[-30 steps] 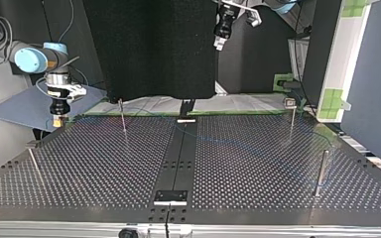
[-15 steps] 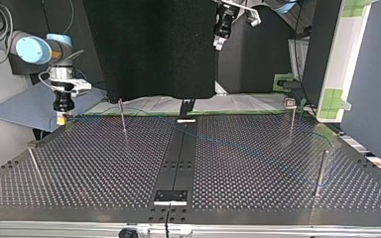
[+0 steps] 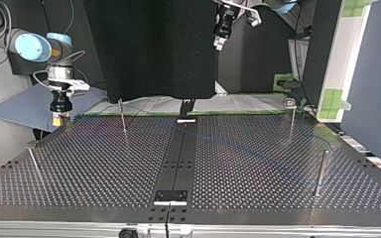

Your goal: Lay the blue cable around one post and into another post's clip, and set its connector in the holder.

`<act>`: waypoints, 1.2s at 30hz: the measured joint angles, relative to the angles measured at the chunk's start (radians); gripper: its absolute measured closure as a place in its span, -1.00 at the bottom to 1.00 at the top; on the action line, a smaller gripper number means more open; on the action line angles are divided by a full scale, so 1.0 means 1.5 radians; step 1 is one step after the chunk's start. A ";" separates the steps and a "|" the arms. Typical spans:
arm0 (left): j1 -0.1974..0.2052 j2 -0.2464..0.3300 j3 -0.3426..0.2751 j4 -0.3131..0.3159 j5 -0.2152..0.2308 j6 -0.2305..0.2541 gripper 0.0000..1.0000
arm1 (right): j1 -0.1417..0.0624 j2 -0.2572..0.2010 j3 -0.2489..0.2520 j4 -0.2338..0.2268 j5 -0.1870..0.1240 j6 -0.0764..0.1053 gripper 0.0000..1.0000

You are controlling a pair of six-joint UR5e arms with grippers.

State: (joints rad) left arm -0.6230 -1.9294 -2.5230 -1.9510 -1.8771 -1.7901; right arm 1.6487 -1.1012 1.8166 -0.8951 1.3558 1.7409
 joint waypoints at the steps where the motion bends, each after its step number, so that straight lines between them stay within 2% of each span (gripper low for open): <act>1: 0.000 0.000 0.000 0.000 0.001 0.000 -1.00 | -0.001 0.000 0.000 0.001 0.003 0.002 0.58; 4: 0.001 0.000 0.000 -0.003 0.003 -0.001 -1.00 | -0.006 0.000 -0.006 0.010 0.015 0.007 0.58; 9: 0.001 0.000 0.000 -0.009 0.004 -0.004 -1.00 | -0.010 0.000 -0.026 0.032 0.032 0.004 0.58; 13: 0.001 0.000 0.000 -0.013 0.004 -0.006 -1.00 | -0.011 -0.001 -0.047 0.054 0.035 0.000 0.58; 17: 0.002 0.000 0.000 -0.014 0.005 -0.013 -1.00 | -0.013 -0.002 -0.070 0.079 0.035 -0.011 0.58; 21: 0.001 0.000 0.000 -0.015 0.005 -0.016 -1.00 | -0.014 -0.002 -0.079 0.102 0.035 -0.015 0.58; 36: 0.001 0.000 0.001 -0.017 0.008 -0.030 -1.00 | -0.015 -0.004 -0.086 0.189 0.041 -0.017 0.58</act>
State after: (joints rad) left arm -0.6215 -1.9287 -2.5215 -1.9771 -1.8657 -1.8345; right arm 1.6269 -1.1076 1.6883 -0.6116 1.4172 1.7154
